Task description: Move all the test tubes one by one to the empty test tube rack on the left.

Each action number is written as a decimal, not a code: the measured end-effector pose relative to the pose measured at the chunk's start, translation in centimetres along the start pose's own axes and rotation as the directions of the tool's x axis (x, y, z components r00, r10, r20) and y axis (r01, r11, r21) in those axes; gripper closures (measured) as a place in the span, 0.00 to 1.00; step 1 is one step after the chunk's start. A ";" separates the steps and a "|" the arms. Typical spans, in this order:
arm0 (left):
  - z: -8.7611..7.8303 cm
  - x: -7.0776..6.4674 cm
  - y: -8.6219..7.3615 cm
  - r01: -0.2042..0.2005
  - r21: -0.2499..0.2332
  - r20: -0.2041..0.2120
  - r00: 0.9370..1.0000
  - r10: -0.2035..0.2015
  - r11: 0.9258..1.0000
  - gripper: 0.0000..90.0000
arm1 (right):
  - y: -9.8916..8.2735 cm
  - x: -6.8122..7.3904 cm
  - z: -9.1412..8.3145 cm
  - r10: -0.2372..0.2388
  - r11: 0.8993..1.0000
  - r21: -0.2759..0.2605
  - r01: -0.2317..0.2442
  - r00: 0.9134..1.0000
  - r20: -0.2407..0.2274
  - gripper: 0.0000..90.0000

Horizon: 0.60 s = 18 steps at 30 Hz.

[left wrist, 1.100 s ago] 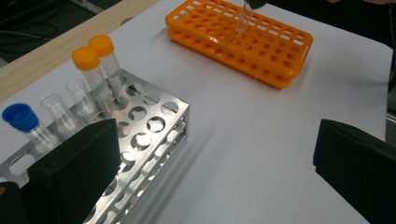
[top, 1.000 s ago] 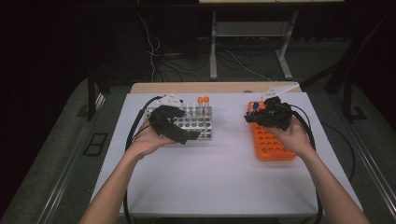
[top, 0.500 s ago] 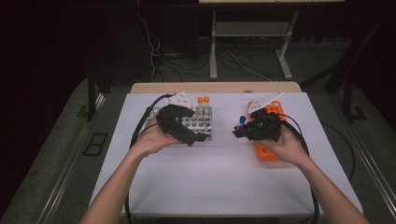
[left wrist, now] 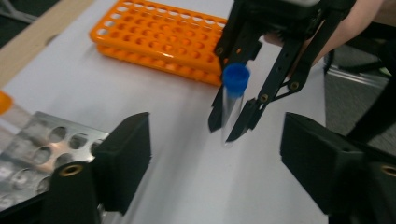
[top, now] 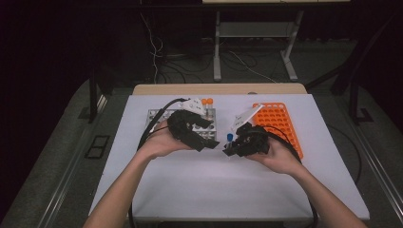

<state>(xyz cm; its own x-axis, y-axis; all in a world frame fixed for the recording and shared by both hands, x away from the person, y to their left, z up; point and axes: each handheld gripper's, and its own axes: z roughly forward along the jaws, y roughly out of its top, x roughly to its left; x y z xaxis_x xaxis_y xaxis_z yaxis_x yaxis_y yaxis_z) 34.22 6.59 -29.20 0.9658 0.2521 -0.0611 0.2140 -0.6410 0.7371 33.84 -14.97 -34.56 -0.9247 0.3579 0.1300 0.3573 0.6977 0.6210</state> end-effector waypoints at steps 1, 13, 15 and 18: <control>0.2 -0.1 0.0 -0.004 0.006 0.007 1.000 0.004 1.000 0.31 | 0.1 0.2 0.3 -0.004 1.000 0.008 0.004 1.000 -0.007 0.84; 1.9 -0.8 -0.4 -0.067 0.101 0.109 0.992 0.056 0.993 0.57 | 1.2 2.1 2.6 -0.050 0.998 0.021 0.052 0.996 -0.068 0.84; 2.1 -0.8 -0.5 -0.075 0.110 0.120 0.991 0.061 0.991 0.64 | 1.3 2.3 2.7 -0.051 0.998 0.017 0.053 0.996 -0.071 0.84; 2.3 -0.7 -0.8 -0.075 0.120 0.132 0.990 0.059 0.990 0.74 | 1.4 2.5 2.7 -0.055 0.998 0.011 0.056 0.996 -0.077 0.84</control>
<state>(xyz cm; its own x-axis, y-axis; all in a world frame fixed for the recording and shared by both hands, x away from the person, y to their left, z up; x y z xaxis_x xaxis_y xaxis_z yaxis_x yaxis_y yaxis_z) 33.69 5.25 -31.23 0.9877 0.1160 -0.1052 0.1566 -0.7404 0.6537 32.36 -11.44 -35.41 -0.9502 0.2704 0.1547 0.3065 0.7233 0.6188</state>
